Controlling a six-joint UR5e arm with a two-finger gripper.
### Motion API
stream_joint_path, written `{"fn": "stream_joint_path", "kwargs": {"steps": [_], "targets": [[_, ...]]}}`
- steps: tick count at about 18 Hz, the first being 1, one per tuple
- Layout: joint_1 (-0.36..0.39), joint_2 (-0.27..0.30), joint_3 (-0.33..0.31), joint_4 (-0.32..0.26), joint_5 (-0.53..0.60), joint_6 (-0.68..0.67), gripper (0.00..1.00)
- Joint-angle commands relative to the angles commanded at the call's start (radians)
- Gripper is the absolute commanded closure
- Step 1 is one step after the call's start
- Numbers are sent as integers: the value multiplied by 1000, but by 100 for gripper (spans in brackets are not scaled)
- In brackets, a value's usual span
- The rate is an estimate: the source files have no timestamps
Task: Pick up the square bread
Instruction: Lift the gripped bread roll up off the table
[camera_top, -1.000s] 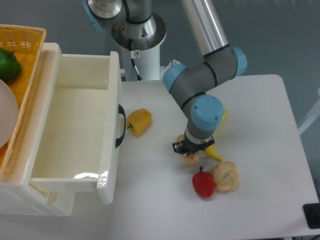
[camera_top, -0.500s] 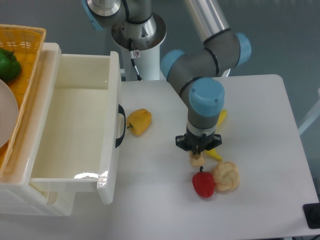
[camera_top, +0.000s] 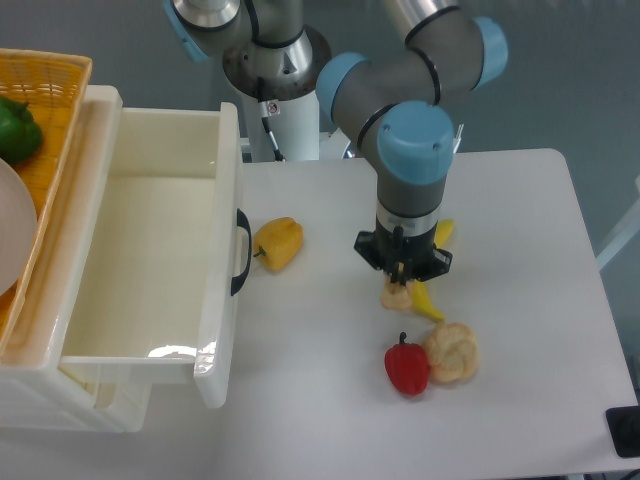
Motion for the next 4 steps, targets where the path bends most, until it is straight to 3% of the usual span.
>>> {"fn": "stream_joint_path", "kwargs": {"steps": [4], "targets": [[9,3,-11,0,-3,0,100]]}}
